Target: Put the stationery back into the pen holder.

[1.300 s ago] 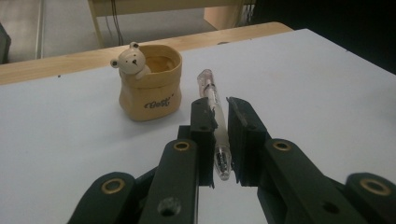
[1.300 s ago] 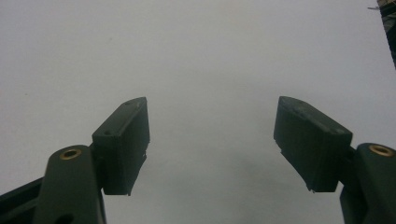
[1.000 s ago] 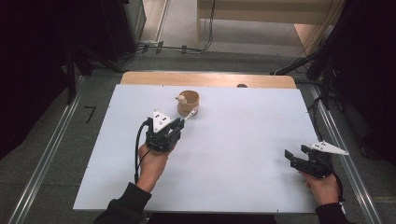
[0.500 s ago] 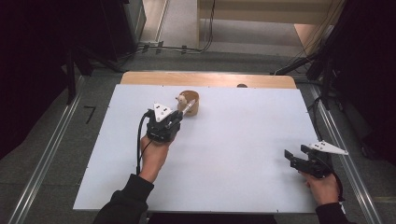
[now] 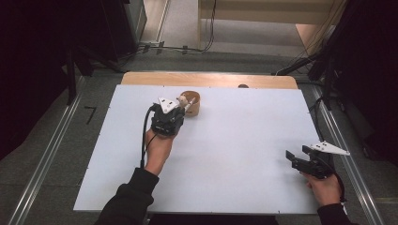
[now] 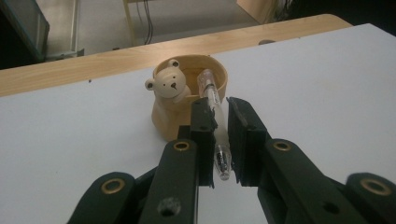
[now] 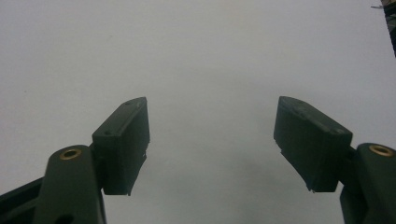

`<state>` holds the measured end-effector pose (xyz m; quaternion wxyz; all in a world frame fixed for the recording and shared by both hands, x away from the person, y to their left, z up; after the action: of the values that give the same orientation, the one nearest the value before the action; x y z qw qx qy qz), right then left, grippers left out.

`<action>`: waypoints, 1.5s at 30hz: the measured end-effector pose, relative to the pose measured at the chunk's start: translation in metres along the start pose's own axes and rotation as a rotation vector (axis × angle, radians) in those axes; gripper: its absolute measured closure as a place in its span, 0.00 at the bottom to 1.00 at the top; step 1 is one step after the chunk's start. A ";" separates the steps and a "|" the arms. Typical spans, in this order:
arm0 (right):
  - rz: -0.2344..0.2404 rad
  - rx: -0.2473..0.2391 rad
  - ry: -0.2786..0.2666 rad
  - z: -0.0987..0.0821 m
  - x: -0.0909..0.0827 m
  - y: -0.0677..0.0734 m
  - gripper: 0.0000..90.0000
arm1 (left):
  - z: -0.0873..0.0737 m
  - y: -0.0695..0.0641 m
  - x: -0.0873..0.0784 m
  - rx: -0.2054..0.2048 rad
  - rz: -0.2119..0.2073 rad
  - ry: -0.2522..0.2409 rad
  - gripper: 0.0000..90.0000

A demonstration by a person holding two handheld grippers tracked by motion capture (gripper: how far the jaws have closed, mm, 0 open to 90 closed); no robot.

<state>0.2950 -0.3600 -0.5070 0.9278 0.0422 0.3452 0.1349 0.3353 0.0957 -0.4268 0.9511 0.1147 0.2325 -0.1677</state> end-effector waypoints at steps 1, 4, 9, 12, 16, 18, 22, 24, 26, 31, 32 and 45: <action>0.000 0.000 0.000 0.000 0.000 0.000 0.28 | 0.001 0.000 0.001 -0.001 -0.001 0.002 0.91; 0.001 -0.001 -0.001 0.000 0.000 -0.001 0.28 | 0.004 -0.001 0.005 0.002 0.003 0.009 0.91; 0.003 -0.006 -0.003 0.000 0.000 -0.001 0.28 | 0.008 -0.001 0.009 0.003 0.007 0.024 0.91; 0.003 -0.007 -0.003 0.000 0.000 -0.001 0.28 | 0.010 -0.001 0.010 0.008 0.015 0.039 0.91; 0.002 -0.004 -0.002 0.000 0.000 -0.001 0.28 | 0.012 0.000 0.013 0.003 0.019 0.055 0.91; 0.002 -0.005 -0.002 0.000 0.000 -0.001 0.28 | 0.012 0.001 0.014 0.009 0.017 0.066 0.91; 0.003 -0.006 0.001 0.000 0.001 -0.001 0.28 | 0.012 0.001 0.018 0.001 0.021 0.073 0.91; 0.003 -0.006 0.000 0.001 0.001 -0.001 0.28 | 0.012 0.002 0.019 -0.003 0.018 0.073 0.91; 0.003 -0.004 0.001 0.000 0.001 -0.001 0.28 | 0.013 0.003 0.020 0.000 0.020 0.077 0.90; 0.004 -0.004 0.001 0.000 0.001 -0.001 0.28 | 0.018 0.003 0.022 -0.002 0.023 0.072 0.90; 0.004 -0.005 0.001 0.000 0.001 -0.001 0.28 | 0.019 0.003 0.022 -0.001 0.025 0.073 0.90; 0.005 -0.006 0.003 0.000 0.001 -0.002 0.28 | 0.028 0.004 0.033 -0.004 0.038 0.062 0.90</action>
<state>0.2964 -0.3619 -0.5078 0.9271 0.0399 0.3460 0.1384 0.3754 0.0821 -0.4179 0.9467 0.1222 0.2600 -0.1456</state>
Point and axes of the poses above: each handheld gripper's, and its own axes: x roughly forward along the jaws, z roughly out of its top, y roughly to its left, the point moved 1 cm from there along x, roughly forward along the jaws, and after that the axes turned 11 degrees about x, right-handed, at the moved point
